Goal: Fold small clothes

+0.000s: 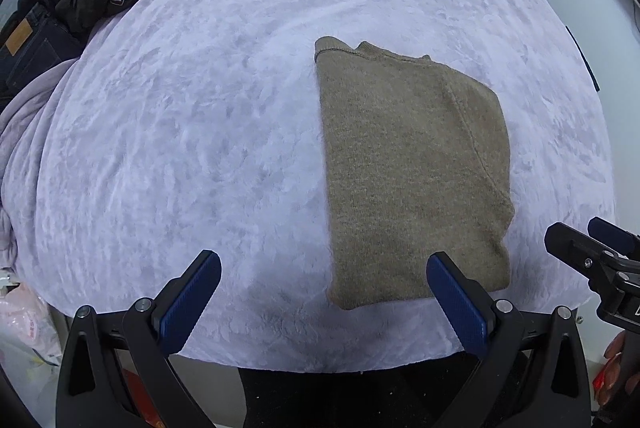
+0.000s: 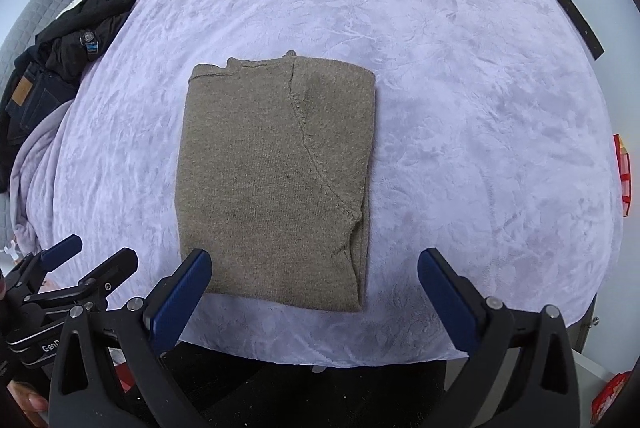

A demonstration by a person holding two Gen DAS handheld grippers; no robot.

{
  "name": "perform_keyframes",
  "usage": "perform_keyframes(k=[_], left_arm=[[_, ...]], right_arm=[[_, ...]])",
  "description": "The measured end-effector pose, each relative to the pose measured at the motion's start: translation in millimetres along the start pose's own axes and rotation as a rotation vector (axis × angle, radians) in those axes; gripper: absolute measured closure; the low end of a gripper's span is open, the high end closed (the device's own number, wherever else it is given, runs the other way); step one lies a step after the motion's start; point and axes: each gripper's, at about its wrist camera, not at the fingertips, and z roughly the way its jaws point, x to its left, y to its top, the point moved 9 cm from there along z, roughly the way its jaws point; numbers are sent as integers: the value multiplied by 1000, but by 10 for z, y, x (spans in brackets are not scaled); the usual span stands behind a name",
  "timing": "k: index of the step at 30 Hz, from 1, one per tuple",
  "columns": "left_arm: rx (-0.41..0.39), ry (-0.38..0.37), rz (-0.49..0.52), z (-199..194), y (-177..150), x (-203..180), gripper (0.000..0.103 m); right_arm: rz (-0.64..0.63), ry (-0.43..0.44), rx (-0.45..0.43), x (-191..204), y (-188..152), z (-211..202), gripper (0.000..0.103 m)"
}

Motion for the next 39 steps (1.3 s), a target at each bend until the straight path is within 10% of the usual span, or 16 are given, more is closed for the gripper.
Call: perform_keyframes(k=[39], left_arm=[[-1,10,9,-30,22,-51,0]], right_arm=[[41,2,28,-37,-9,54,1]])
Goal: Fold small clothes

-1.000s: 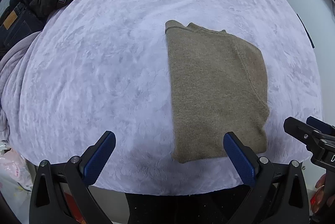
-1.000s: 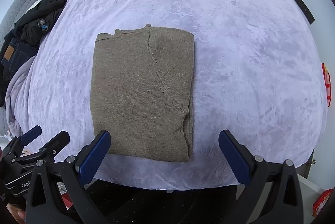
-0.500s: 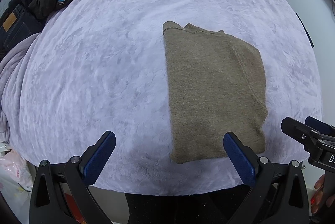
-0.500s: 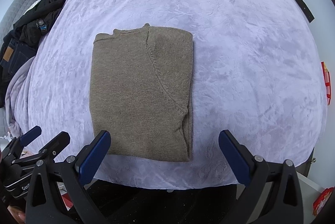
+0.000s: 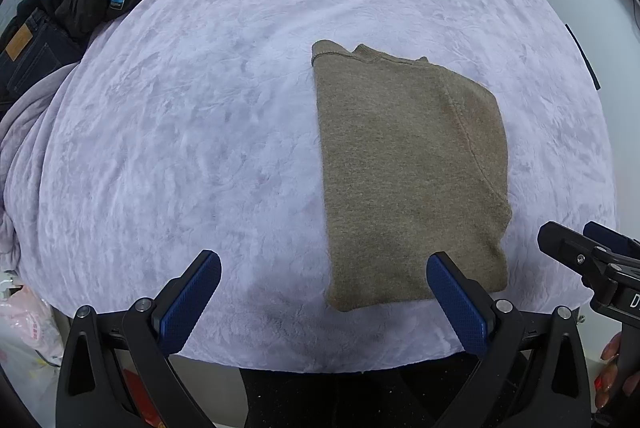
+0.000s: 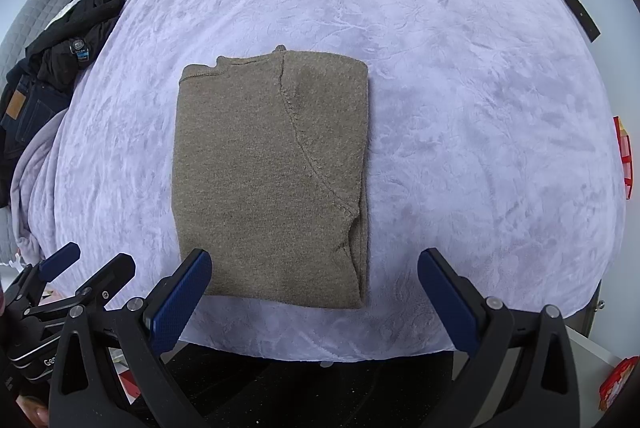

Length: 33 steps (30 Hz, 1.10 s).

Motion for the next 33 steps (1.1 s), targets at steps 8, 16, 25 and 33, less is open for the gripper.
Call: perform_keyframes(k=[8,16,25,33], left_arm=[[-4,1,3,-15,1,11,0],[-7,10,-4,-27,-9,35,0],[-7,18,-4,-25,-24,55,0],[-16,12,-8,-33,-35,44,0]], right_arm=[[4,2,-1,19,-22,3,1],[5,3,-4,31,-31,-5,1],[6,2,-5,39,-37,-8,1],[4,-3,-4,93,-98,-19,1]])
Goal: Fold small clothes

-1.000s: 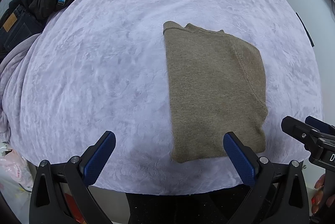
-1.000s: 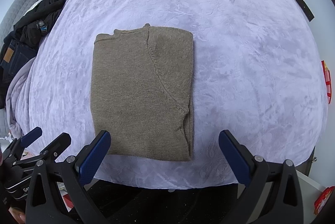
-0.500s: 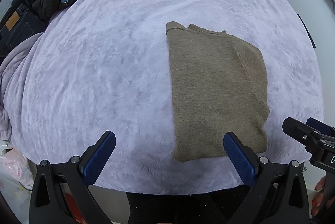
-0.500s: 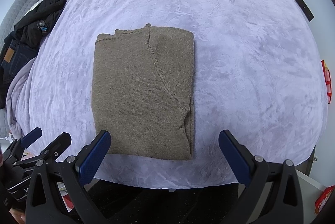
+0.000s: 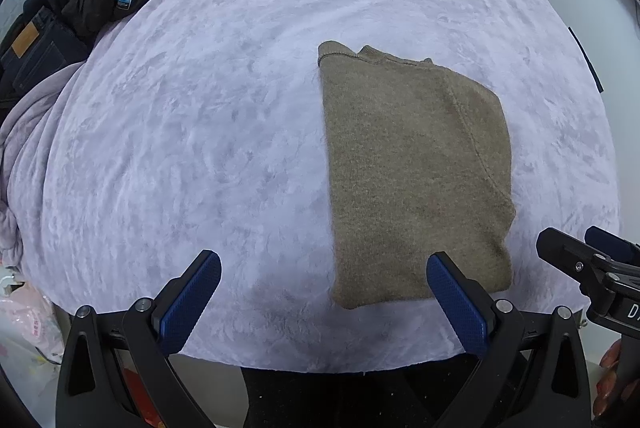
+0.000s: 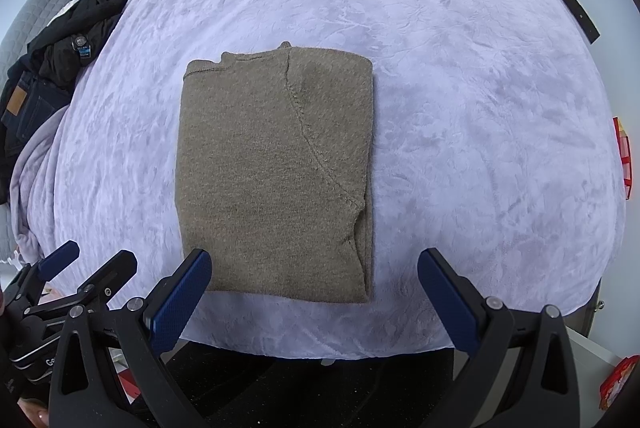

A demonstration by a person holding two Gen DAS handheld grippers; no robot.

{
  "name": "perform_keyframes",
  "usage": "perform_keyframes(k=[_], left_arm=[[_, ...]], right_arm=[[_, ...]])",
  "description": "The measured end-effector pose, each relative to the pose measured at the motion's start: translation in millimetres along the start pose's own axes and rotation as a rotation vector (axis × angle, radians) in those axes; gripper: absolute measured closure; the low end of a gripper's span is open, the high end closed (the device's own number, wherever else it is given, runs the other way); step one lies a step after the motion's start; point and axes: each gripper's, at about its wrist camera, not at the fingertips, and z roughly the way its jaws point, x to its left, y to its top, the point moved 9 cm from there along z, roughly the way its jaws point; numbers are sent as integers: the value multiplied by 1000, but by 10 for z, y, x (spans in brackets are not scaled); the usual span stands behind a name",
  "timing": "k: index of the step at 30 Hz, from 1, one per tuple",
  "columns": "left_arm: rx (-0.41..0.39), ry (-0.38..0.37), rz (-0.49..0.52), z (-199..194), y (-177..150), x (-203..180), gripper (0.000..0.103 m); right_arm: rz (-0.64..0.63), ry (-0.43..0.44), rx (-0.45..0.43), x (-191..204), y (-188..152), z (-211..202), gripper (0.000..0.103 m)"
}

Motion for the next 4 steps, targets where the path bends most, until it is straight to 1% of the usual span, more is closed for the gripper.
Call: perform_keyframes(k=[4], left_arm=[[2,-16,12,-11,-8,-39,0]], right_arm=[[1,-1,-1,0,-1,1,1]])
